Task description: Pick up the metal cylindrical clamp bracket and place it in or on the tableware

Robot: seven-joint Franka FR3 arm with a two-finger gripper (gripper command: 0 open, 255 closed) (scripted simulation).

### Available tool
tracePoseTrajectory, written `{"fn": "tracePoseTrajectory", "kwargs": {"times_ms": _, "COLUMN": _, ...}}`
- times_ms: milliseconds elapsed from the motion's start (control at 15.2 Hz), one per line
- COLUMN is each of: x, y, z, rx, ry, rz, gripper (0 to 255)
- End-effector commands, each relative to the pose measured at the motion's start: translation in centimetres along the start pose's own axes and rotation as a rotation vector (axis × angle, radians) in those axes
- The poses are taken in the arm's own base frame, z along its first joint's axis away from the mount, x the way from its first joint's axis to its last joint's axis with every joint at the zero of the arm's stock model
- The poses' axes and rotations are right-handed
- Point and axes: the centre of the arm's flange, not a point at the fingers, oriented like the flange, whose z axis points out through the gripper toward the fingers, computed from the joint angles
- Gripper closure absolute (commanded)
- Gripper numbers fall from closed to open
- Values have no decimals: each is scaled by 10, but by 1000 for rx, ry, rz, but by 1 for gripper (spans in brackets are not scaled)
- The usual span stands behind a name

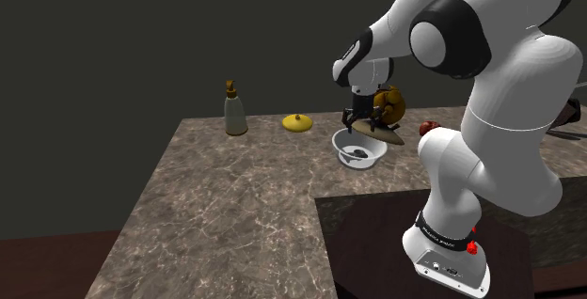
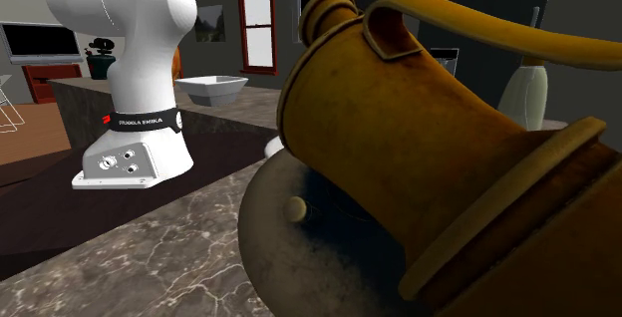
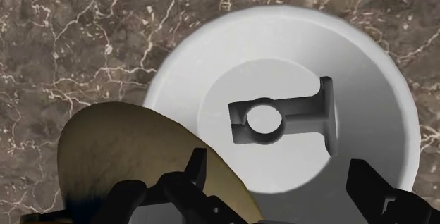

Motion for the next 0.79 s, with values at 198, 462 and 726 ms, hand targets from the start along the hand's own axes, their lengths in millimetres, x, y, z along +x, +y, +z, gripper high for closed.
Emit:
{"fn": "tracePoseTrajectory", "kwargs": {"times_ms": 198, "x": 0, "y": 0, "z": -50, "rx": 0, "ry": 0, "rz": 0, "gripper": 0}}
{"fn": "tracePoseTrajectory", "kwargs": {"times_ms": 462, "x": 0, "y": 0, "z": -50, "rx": 0, "ry": 0, "rz": 0, "gripper": 0}}
{"fn": "tracePoseTrajectory", "kwargs": {"times_ms": 726, "x": 0, "y": 0, "z": -50, "rx": 0, "ry": 0, "rz": 0, "gripper": 0}}
